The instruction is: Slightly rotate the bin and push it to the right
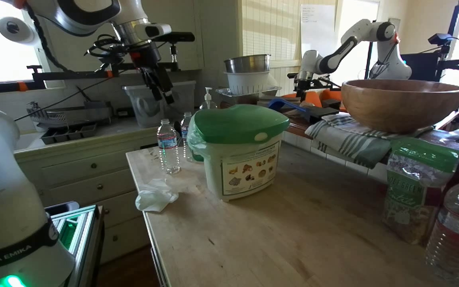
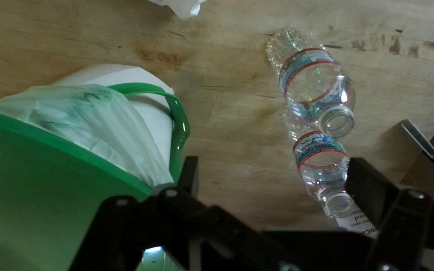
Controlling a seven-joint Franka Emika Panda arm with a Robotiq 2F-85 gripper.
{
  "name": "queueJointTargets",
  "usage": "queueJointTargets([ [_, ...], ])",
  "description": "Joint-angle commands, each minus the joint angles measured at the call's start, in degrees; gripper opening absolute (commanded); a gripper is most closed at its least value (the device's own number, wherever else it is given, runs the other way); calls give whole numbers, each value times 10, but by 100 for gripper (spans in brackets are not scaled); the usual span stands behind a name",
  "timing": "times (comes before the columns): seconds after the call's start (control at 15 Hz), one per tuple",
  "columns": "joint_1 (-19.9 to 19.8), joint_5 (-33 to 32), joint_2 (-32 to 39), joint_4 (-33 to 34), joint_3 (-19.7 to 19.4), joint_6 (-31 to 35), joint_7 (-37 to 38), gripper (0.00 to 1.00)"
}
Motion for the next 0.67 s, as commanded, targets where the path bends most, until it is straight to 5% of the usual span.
queueJointTargets([
  [0.0,-18,-27,-5,-4,15,28,19,100],
  [0.6,-78,-85,44,17,4,119,24,100],
])
